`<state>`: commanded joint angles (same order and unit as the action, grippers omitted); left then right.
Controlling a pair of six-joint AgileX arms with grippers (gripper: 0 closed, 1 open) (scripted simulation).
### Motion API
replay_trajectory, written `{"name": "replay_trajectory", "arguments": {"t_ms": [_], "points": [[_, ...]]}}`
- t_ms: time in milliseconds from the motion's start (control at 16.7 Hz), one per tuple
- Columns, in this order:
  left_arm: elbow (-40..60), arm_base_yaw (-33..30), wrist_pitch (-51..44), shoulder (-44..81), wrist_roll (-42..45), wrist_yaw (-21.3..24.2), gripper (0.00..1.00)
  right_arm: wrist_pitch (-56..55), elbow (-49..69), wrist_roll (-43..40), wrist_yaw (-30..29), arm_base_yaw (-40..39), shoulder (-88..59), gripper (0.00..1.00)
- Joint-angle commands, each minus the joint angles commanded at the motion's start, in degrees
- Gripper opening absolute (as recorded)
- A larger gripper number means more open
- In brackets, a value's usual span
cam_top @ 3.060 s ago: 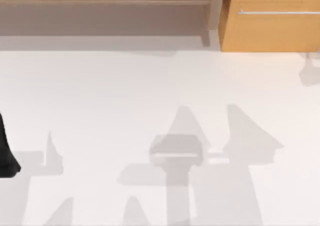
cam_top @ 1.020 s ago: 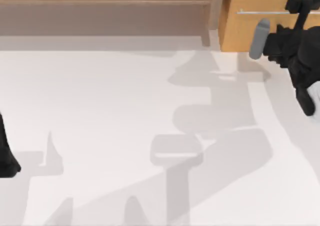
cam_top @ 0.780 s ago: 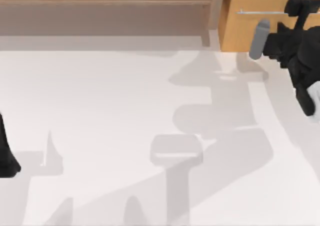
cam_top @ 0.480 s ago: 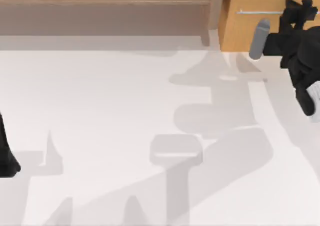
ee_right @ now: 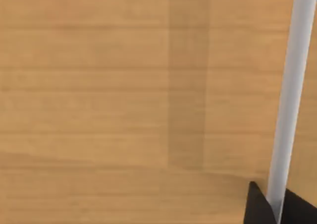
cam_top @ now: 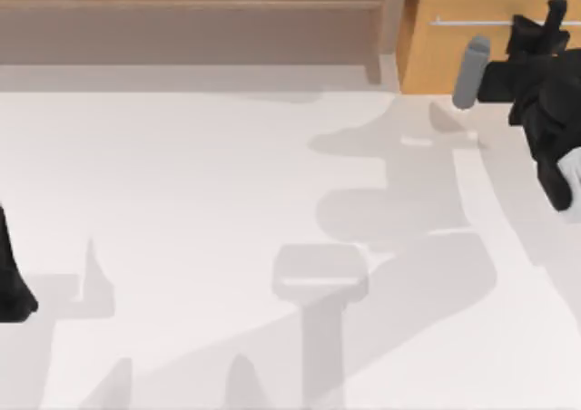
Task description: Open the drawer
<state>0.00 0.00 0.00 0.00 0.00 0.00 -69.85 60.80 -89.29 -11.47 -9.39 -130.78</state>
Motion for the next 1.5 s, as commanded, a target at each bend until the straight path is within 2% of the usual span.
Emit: {"name": "replay_trajectory", "arguments": {"t_ms": [420,840,1260,1500], "points": [[0.00,0.00,0.00,0.00,0.00,0.00,1.00,-0.51,-1.04,0.12,-0.12,-0.37,0.43,0.00],[0.00,0.00,0.00,0.00,0.00,0.00,1.00,-8.19,-15.27,0.22,-1.80,-2.02,6.34,0.00],[0.00,0.00,0.00,0.00,0.00,0.00,1.00,-9.52,-17.23,0.29,-2.07,-2.31,7.24,0.00],[0.00,0.00,0.00,0.00,0.00,0.00,1.00,-13.62,-24.43,0.36,-3.39,-3.55,9.80,0.00]]}}
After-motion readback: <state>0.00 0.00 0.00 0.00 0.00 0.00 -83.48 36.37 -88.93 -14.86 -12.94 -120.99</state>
